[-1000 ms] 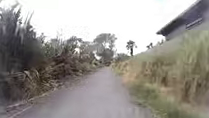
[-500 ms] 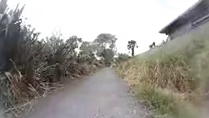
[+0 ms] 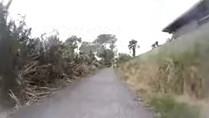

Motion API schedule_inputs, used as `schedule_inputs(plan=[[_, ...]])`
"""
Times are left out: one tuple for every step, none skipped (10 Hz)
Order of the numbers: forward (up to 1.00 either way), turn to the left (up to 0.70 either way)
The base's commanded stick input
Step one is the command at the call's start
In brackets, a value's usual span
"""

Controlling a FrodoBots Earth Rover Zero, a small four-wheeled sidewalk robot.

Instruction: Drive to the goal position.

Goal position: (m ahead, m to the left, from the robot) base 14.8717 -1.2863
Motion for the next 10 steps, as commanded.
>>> schedule_inputs(plan=[[1.0,0.0],[1.0,0.0],[1.0,0.0],[1.0,-0.01],[1.0,-0.05],[1.0,-0.1],[1.0,-0.39],[1.0,-0.37],[1.0,-0.1],[1.0,-0.06]])
